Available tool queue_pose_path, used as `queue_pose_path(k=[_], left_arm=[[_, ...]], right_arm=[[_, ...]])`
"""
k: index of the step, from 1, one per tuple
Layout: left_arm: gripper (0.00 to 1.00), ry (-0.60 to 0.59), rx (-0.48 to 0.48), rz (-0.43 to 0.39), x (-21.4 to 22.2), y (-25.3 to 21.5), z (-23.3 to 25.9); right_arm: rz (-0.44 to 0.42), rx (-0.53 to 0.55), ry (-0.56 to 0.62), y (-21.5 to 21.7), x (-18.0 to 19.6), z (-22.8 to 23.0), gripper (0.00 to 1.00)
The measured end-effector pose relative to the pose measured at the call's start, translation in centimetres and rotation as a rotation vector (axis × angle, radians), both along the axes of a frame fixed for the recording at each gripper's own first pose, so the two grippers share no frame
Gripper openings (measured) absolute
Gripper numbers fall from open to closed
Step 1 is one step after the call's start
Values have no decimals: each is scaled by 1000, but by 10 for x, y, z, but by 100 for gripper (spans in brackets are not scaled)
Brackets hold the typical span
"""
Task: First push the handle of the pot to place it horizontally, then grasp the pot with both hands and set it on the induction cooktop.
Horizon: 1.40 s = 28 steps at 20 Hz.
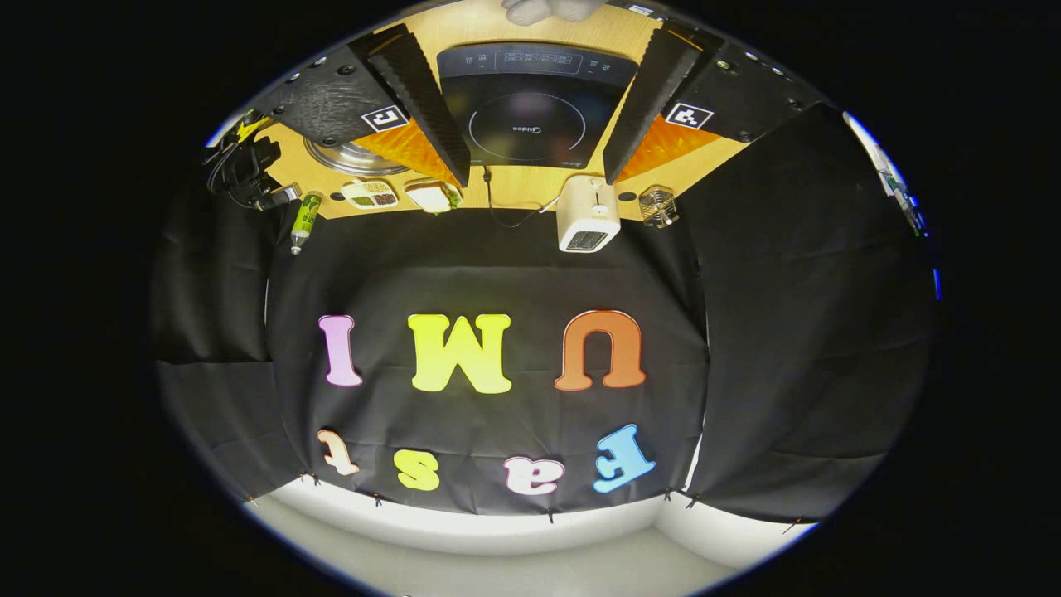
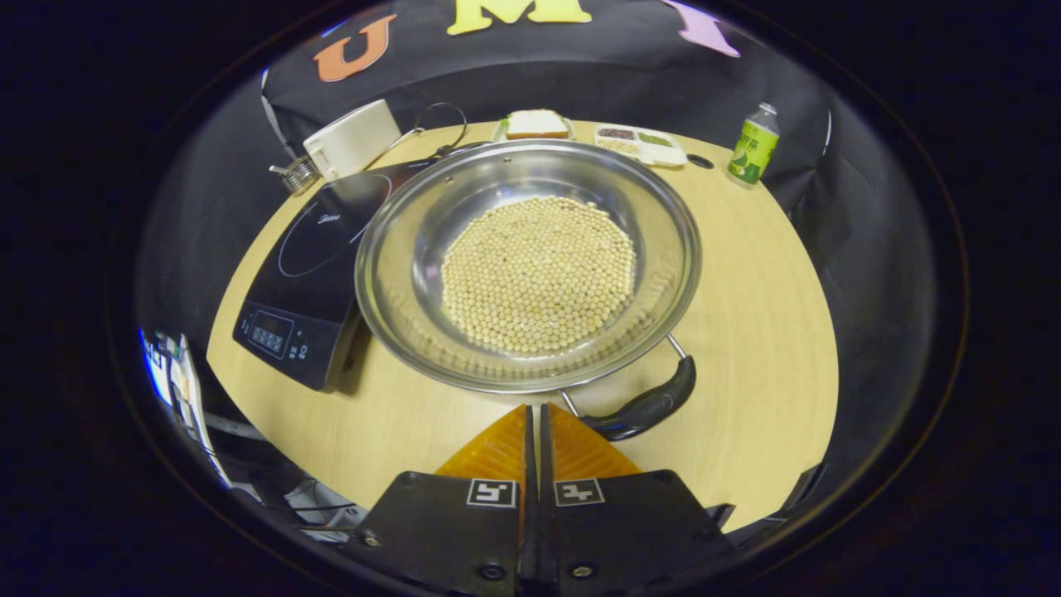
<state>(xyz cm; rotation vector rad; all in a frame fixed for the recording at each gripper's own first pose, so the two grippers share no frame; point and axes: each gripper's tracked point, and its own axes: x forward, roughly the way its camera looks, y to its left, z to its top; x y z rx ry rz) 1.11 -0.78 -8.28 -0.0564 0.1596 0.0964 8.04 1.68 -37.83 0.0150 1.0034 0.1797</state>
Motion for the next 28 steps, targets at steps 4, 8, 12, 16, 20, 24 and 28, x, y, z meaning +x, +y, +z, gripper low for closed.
queue_pose_path(k=[4,8,12,16,20,24,28], left_arm=[[96,4,3,-6,5,-10,-1],[96,8,2,-16,11,-22,-1],[96,9,5,-23,16,-33,0],[96,10,3,-30,20,-45,0],[96,13,2,-34,25,-56,-1],[96,17,6,-30,27,-63,-1],[96,24,1,-21,31,-68,-4]], right_arm=[[-23,7,1,-17,4,0,0],[-41,9,-5,-33,9,1,0],[-58,26,-7,-48,13,6,0],[-80,34,-17,-67,16,9,0],[-85,24,-24,-80,24,10,4],[-77,15,-32,-91,32,11,4],[-58,13,-43,-98,40,12,0]])
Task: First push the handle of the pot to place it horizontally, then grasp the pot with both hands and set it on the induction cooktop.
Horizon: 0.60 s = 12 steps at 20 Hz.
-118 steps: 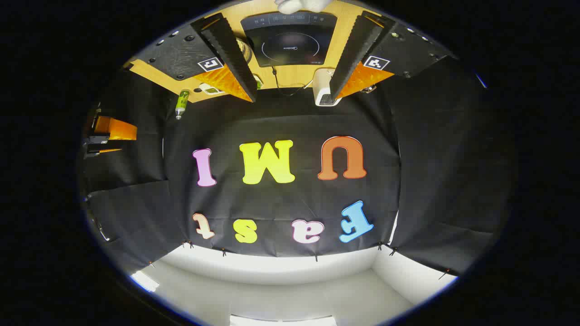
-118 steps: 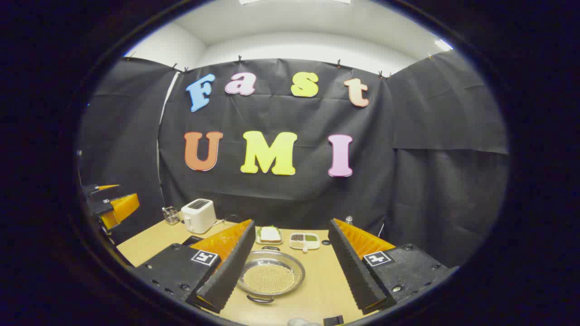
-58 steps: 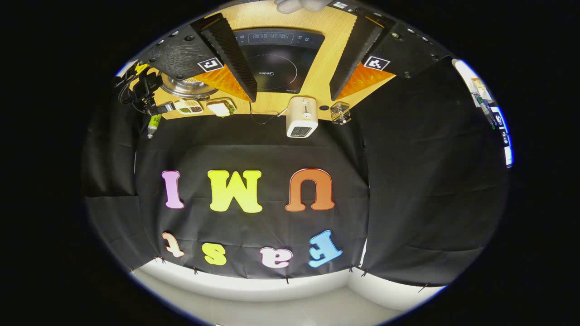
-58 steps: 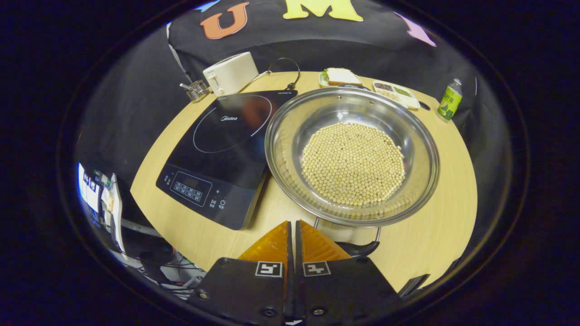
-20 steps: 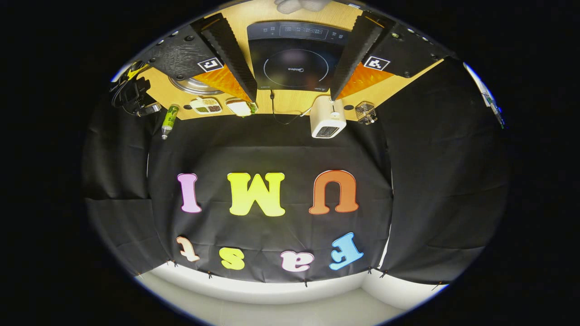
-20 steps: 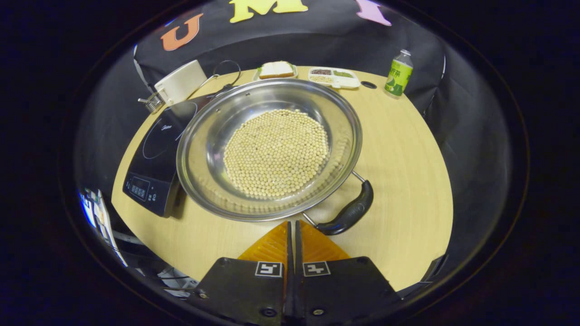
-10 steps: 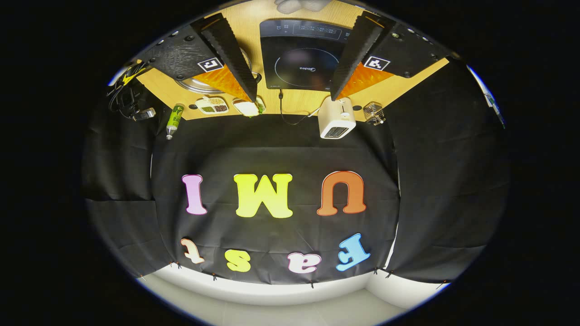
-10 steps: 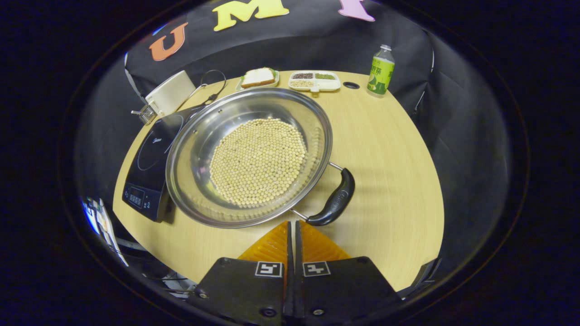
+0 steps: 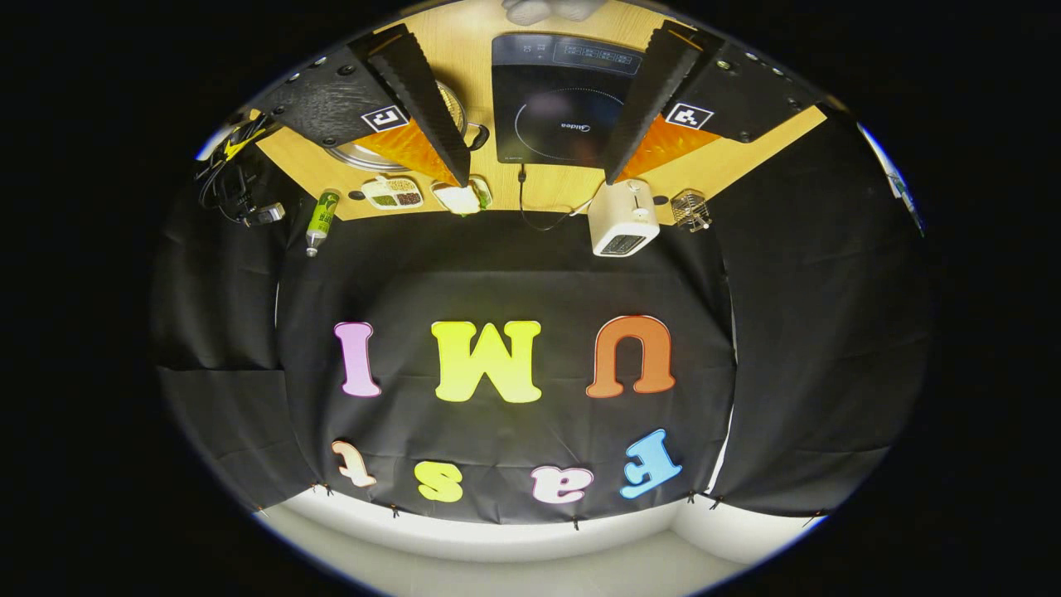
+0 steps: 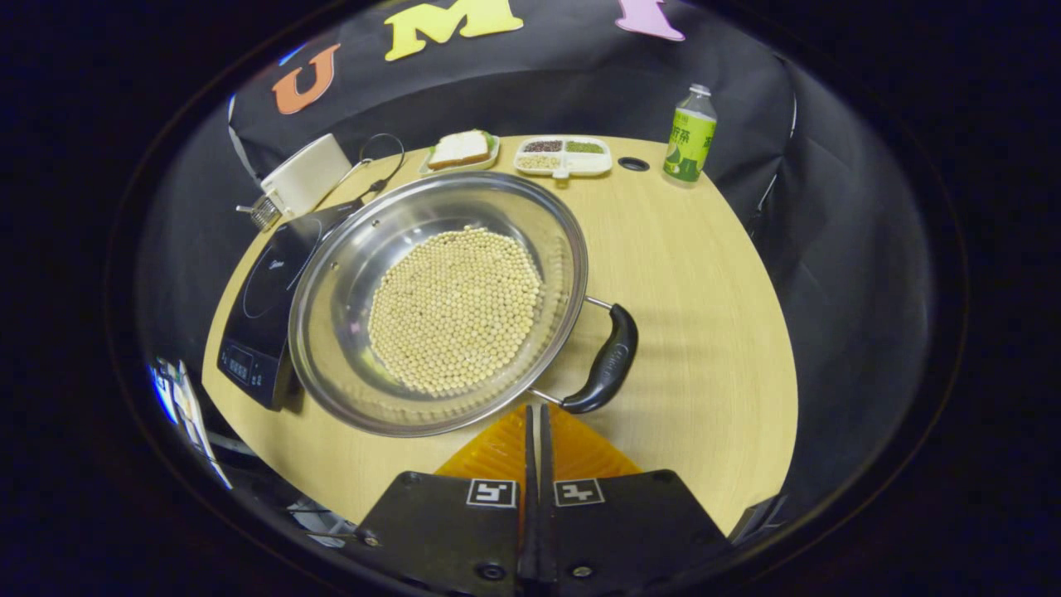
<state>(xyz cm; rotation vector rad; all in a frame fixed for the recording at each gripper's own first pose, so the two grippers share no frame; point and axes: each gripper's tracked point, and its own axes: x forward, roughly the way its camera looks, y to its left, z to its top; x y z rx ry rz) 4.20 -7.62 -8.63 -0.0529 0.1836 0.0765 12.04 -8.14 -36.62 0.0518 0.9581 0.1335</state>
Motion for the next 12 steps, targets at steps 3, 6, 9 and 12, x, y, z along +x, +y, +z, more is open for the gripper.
queue_pose_path(k=[3,6,9,12], left_arm=[[96,7,1,6,2,-4,-2],[96,11,5,19,3,-7,-4],[96,16,-4,22,7,-15,-6],[96,18,2,30,10,-21,-7]], right_arm=[[13,-19,-7,-9,8,1,0],[30,-33,-13,-16,16,1,0],[50,-54,-20,-25,25,1,4],[71,-64,-27,-33,34,1,0]])
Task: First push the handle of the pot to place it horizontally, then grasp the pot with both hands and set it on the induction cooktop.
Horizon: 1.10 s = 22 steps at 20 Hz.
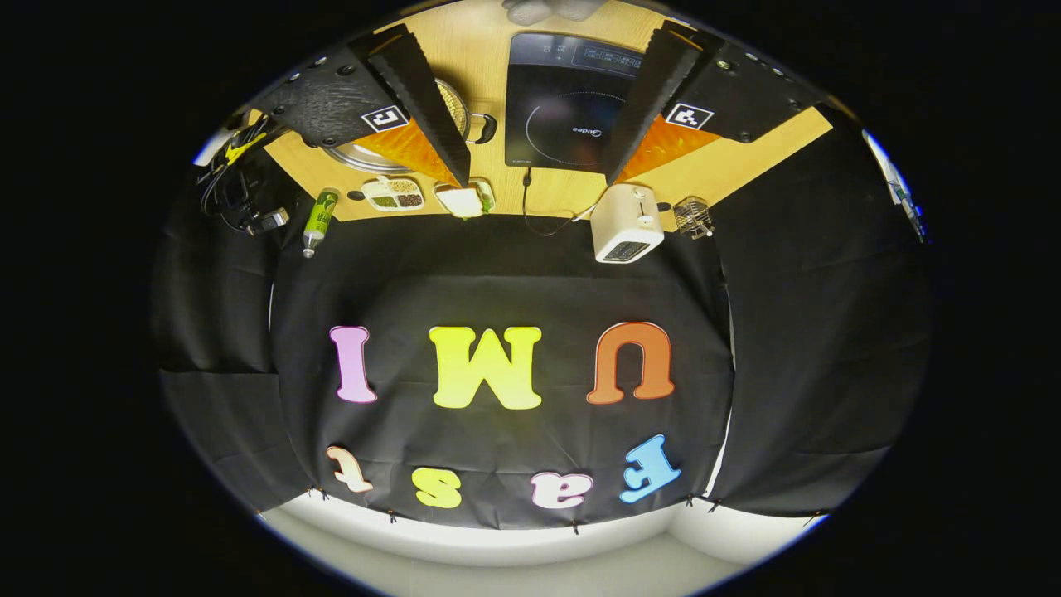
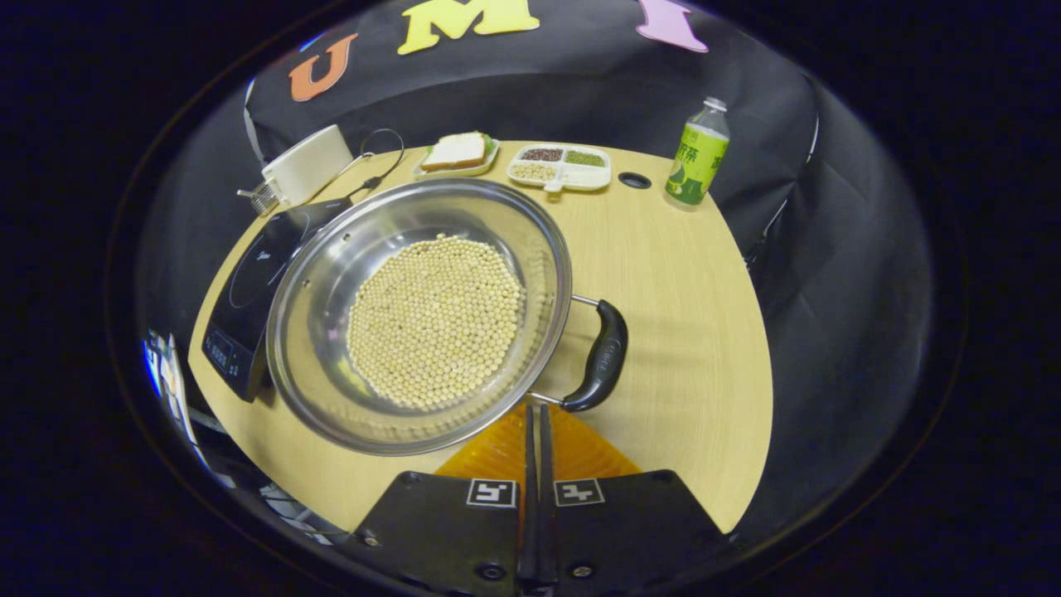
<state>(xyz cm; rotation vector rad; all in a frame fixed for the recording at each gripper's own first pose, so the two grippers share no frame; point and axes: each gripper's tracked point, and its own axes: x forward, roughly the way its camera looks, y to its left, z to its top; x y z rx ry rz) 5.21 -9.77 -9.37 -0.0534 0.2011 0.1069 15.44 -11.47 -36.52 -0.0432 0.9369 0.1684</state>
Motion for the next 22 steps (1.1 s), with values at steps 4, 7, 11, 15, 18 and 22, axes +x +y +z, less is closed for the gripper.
queue_pose_path(k=[4,7,11,15,18,22], left_arm=[[96,9,11,11,5,-10,-1],[96,14,22,21,8,-16,-2],[96,23,19,35,13,-23,-6],[96,36,7,16,19,-32,-12],[96,34,11,1,24,-33,-17],[97,69,28,-34,28,-38,-36]], right_arm=[[32,-9,-9,-10,9,3,4],[55,-21,-15,-17,16,3,0],[76,-35,-22,-23,25,4,0],[71,-34,-33,-25,26,6,4],[41,-25,-56,-34,17,12,4],[13,-40,-114,-51,2,24,38]])
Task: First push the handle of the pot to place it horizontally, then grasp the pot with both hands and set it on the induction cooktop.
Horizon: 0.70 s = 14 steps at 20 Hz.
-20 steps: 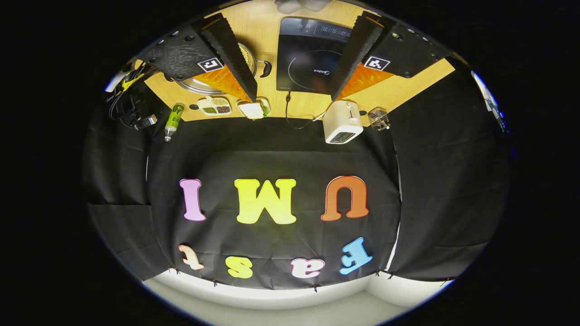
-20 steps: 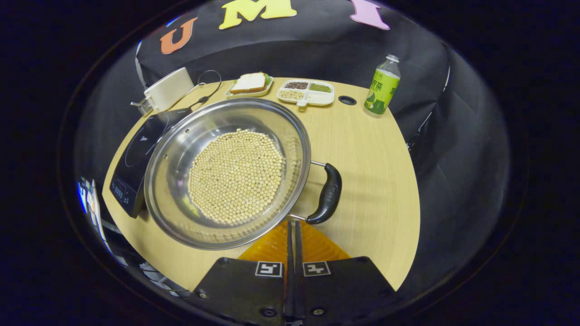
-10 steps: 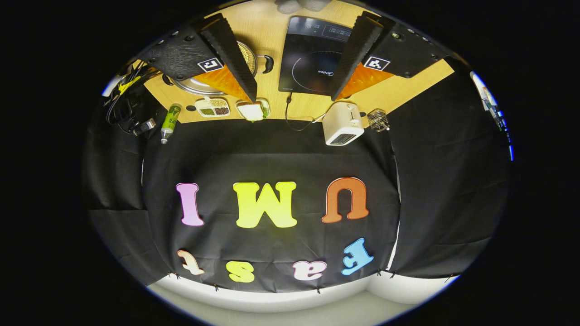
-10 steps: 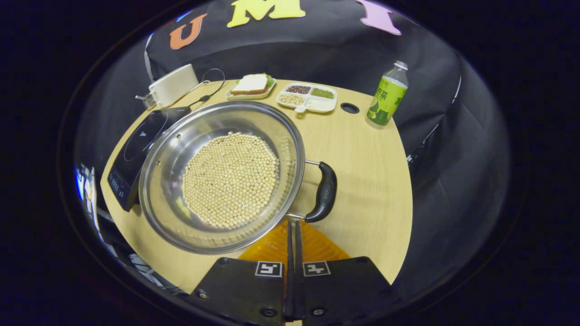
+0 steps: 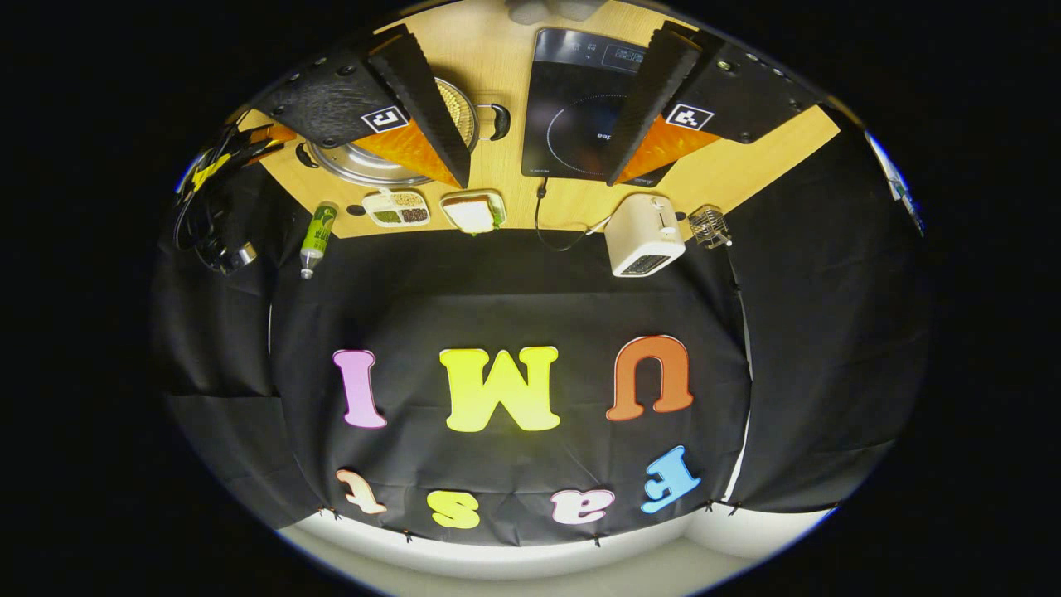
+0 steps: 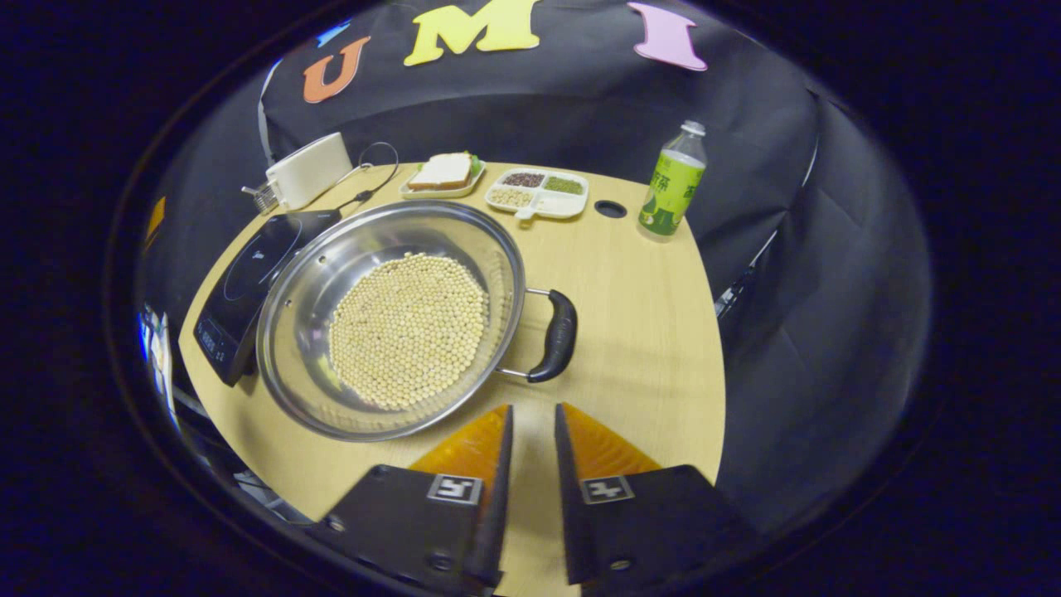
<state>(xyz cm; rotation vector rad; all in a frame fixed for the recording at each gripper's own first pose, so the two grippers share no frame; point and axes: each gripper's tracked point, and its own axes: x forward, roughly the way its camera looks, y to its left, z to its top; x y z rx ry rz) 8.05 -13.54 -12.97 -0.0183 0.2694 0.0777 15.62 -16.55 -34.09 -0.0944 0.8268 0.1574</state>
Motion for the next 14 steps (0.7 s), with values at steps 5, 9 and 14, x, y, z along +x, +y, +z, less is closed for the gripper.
queue_pose_path(k=[5,9,14], left_arm=[[97,60,-9,-34,7,-8,-30],[96,108,-20,-65,18,-19,-56],[97,189,-52,-91,35,-33,-94]], right_arm=[[-27,37,-49,-1,-4,12,87],[-26,62,-71,5,3,18,87],[-30,90,-71,12,26,19,87]])
